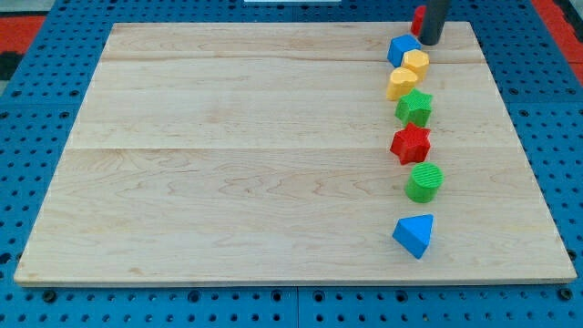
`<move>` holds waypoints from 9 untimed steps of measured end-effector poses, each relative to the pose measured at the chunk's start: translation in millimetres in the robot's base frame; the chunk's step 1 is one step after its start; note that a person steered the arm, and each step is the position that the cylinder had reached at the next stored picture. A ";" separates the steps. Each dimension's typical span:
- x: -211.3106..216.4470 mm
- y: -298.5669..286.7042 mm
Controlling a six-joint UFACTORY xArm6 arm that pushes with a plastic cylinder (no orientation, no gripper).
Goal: Nudge the blue cube towards up a bit
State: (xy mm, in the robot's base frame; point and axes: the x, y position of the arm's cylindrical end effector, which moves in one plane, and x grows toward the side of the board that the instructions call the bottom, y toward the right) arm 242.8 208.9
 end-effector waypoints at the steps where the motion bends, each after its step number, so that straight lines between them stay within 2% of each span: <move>1: 33.4 9.0; 3: 38.9 -92.8; 9: 39.0 -56.5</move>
State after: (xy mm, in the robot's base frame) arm 281.8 152.4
